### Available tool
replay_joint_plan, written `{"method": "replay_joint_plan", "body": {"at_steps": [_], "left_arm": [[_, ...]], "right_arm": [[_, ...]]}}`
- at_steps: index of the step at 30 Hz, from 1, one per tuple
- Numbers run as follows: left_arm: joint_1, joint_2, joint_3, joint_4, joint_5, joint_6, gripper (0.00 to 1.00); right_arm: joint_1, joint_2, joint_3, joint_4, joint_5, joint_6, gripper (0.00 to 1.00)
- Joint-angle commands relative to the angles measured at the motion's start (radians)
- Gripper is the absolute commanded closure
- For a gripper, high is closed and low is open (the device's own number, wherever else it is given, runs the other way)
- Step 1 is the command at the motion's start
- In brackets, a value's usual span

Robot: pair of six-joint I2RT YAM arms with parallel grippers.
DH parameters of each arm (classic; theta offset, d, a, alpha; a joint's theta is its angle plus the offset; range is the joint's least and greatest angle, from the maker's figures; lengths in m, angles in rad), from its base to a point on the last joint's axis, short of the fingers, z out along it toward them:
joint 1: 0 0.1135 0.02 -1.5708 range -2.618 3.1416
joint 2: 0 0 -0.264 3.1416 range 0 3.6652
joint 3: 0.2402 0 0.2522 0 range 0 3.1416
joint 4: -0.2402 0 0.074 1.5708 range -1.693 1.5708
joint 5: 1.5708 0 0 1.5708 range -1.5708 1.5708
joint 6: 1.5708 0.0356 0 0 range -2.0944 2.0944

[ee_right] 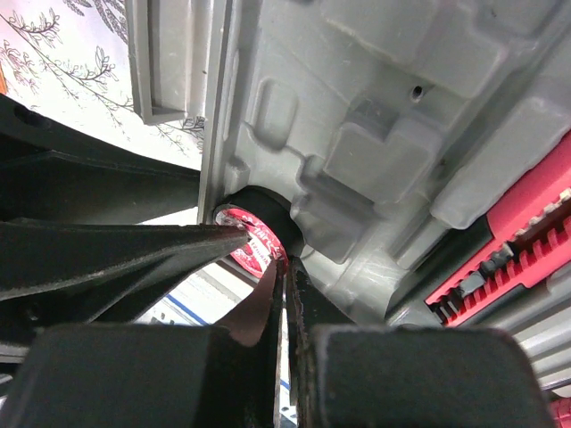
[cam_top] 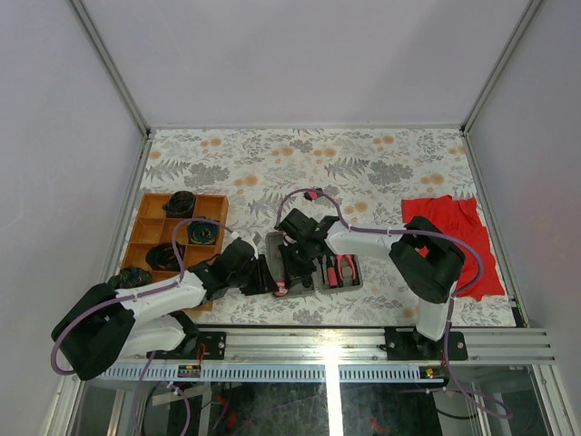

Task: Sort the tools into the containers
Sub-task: Place the engineering item in the storage box.

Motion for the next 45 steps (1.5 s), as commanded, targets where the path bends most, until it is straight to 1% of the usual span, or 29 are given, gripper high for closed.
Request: {"method": "replay_joint_plan", "body": {"at_steps": [1, 7, 13, 17, 23, 27, 37, 40, 45], "left_arm": [[-0.016, -0.039, 0.058, 0.227, 0.051, -0.013, 0.71], [-0.016, -0.075, 0.057, 0.222, 0.029, -0.016, 0.63], [-0.016, -0.108, 0.034, 0.201, -0.014, -0.027, 0.63], [-0.015, -0.126, 0.018, 0.183, -0.044, -0.032, 0.67], [-0.014, -0.117, 0.011, 0.182, -0.048, -0.030, 0.74], [-0.015, -0.095, 0.009, 0.190, -0.043, -0.029, 0.77], [-0.014, -0.064, 0.002, 0.204, -0.036, -0.029, 0.89], [-0.013, -0.056, 0.002, 0.202, -0.033, -0.027, 0.91], [-0.014, -0.061, 0.002, 0.196, -0.036, -0.029, 0.92]], "right_arm": [[0.056, 0.285, -0.158, -0.023, 0.300, -0.064, 1.00], [0.054, 0.210, -0.123, -0.050, 0.290, -0.066, 1.00], [0.056, 0.137, -0.097, -0.072, 0.291, -0.068, 1.00], [0.055, 0.077, -0.080, -0.069, 0.288, -0.070, 0.96], [0.054, -0.002, -0.037, -0.052, 0.266, -0.076, 0.95], [0.055, -0.008, -0.007, -0.037, 0.237, -0.082, 0.94], [0.055, -0.042, 0.013, 0.035, 0.196, -0.067, 0.91], [0.055, -0.062, 0.019, 0.046, 0.198, -0.068, 0.86], [0.054, -0.105, 0.021, 0.040, 0.245, -0.069, 0.78]]}}
